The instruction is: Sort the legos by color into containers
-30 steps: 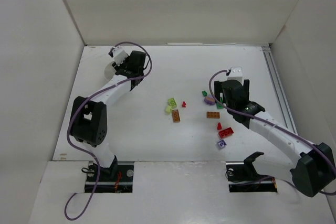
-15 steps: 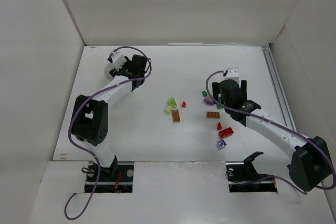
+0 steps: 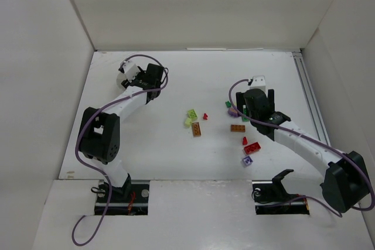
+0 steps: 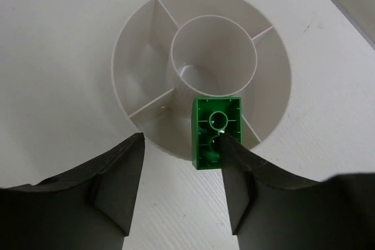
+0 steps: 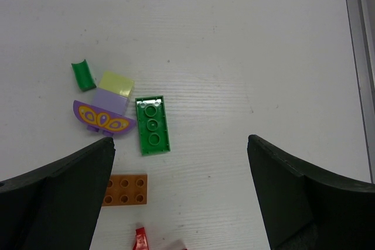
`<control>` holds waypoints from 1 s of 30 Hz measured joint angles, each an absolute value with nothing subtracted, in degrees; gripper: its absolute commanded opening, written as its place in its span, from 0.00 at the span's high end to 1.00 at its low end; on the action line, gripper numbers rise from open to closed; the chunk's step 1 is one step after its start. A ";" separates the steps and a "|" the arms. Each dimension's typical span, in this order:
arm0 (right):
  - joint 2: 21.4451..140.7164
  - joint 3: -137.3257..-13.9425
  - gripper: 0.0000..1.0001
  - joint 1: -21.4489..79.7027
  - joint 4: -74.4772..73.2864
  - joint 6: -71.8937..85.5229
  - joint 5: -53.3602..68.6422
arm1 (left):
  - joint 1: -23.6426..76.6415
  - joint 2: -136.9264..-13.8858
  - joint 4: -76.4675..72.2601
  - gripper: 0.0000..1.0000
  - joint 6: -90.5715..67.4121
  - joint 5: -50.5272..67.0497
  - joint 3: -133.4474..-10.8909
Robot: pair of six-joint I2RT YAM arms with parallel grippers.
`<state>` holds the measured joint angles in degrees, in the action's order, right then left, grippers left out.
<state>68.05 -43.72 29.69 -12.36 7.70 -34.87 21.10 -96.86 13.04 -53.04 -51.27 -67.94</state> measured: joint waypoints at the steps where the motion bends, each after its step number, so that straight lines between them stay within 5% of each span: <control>1: 68.05 -43.72 0.01 29.69 -12.36 7.70 -34.87 | 21.08 -96.84 12.95 0.54 -52.97 -51.18 -67.92; 20: 67.90 -43.72 0.01 29.69 -12.34 7.68 -34.68 | 20.88 -96.88 16.47 0.83 -57.10 -54.98 -68.29; 23: 67.90 -43.75 0.01 29.69 -12.34 7.68 -34.68 | 20.88 -96.88 17.08 1.00 -58.22 -55.99 -68.31; 30: 67.90 -43.75 0.01 29.69 -12.34 7.68 -34.68 | 20.88 -96.88 16.91 1.00 -59.70 -57.47 -68.36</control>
<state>67.90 -43.75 29.69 -12.34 7.68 -34.68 20.88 -96.88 16.91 -59.70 -57.47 -68.36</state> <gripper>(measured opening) 0.991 0.003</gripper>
